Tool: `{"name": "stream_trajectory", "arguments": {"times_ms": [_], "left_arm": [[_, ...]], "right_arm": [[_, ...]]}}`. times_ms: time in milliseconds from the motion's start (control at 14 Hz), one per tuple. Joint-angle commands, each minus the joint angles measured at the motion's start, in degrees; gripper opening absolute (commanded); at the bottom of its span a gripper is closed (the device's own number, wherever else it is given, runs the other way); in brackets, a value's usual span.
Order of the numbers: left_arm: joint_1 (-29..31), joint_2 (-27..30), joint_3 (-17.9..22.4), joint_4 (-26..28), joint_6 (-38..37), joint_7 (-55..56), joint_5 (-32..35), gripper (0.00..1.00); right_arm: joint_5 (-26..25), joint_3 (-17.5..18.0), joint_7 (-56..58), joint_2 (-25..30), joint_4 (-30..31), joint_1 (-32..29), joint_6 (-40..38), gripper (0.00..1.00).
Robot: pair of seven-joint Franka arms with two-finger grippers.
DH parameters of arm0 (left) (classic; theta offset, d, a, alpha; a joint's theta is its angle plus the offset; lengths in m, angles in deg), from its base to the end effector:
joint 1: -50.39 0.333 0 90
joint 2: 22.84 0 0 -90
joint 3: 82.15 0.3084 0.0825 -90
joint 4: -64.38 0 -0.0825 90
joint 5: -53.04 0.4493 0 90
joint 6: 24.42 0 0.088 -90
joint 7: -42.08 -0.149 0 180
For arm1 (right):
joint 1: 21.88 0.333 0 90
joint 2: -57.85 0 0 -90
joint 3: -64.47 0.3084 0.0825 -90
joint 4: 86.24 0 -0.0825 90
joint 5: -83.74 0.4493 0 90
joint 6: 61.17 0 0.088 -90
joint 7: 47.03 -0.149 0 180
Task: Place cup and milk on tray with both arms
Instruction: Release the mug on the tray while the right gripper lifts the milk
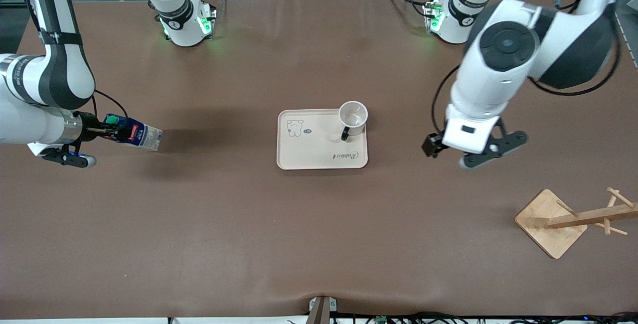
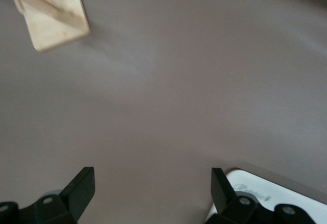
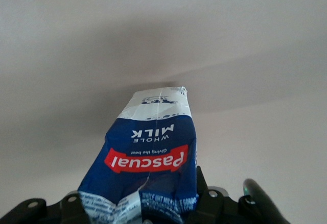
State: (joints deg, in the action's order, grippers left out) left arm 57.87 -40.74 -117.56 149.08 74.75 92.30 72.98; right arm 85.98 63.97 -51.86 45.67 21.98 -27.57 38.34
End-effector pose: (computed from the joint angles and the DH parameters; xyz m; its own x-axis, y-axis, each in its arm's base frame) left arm 0.6606 -0.2523 0.4659 0.9325 0.3395 0.1229 0.3526 -0.9295 -0.1081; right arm 0.6012 -0.0600 0.2903 0.9140 -0.1907 -0.3581 -0.2049 -0.9788 -0.0017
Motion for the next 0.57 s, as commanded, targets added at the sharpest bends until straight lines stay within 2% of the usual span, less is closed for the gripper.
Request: {"name": "stream_trajectory", "arguments": {"times_ms": [0,286,500], "left_arm": [[4.2,3.1,-0.4,0.6,-2.2,-7.9,0.1,1.0],[7.8,4.7,-0.2,-3.1,-5.3,-17.6,0.0,1.0],[8.4,4.8,-0.1,-6.4,-11.2,-22.6,-0.3,1.0]], "right_arm": [[0.9,-0.2,0.4,0.4,-5.0,3.0,-7.8,0.14],[0.9,-0.1,-0.3,0.5,-10.0,9.5,-14.9,0.13],[2.3,-0.1,-1.7,0.7,-10.9,14.5,-15.4,0.13]]}}
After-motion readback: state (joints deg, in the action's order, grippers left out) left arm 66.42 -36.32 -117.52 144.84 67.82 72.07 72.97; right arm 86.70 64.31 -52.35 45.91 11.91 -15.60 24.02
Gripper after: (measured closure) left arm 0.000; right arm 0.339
